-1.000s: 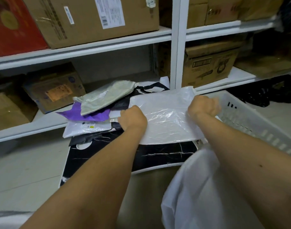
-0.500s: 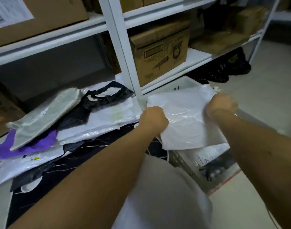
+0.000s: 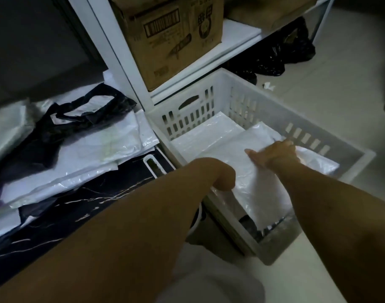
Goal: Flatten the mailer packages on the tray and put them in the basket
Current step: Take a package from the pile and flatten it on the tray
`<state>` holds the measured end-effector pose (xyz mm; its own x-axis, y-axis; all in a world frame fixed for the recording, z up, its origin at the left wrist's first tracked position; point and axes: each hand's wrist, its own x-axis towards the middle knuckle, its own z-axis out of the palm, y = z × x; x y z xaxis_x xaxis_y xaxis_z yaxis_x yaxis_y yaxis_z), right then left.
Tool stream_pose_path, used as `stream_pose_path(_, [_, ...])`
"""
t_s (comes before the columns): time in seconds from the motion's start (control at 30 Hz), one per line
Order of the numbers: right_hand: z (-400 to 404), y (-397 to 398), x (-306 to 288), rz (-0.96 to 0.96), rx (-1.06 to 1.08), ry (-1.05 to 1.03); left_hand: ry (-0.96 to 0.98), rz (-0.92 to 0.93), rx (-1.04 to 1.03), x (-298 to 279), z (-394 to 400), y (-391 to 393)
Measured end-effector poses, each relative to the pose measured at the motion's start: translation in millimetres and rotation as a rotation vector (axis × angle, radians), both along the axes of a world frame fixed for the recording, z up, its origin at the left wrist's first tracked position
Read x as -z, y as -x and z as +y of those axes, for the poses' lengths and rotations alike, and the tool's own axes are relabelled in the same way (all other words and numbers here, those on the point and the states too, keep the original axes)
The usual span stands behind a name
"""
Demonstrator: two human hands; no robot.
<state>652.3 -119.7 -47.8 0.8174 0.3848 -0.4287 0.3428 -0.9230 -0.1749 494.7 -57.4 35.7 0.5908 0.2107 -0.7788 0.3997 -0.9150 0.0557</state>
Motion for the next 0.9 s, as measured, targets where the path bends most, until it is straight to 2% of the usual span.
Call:
stream_pose_path(0.1, [2,-6,33,0.073,-0.027,0.113,0.050,0.086,0.149,19,0,-6])
stream_pose_path(0.23, [5,-20,100,0.115,-0.002,0.139,0.054,0.151,0.211,36,4,-8])
stream_pose_path(0.33, [-1,4,85,0.132,-0.002,0.117,0.075,0.155,0.123,44,9,-5])
stream_pose_path(0.43, [-11,31,59,0.153,-0.074,0.259,0.072,0.071,0.044,40,12,-3])
stream_pose_path(0.5, [-7,38,51,0.182,-0.112,0.297,0.029,0.007,0.017,38,13,-1])
stream_pose_path(0.57, [3,42,47,0.132,-0.145,0.247,-0.058,-0.023,-0.018,40,18,3])
stream_pose_path(0.63, [16,45,60,0.098,-0.182,0.143,-0.144,-0.040,-0.039,40,24,5])
stream_pose_path(0.7, [27,56,79,0.172,-0.237,0.145,-0.193,-0.064,-0.028,40,28,7])
stream_pose_path(0.9, [6,73,128,0.293,-0.294,0.318,-0.220,-0.116,0.027,45,32,13])
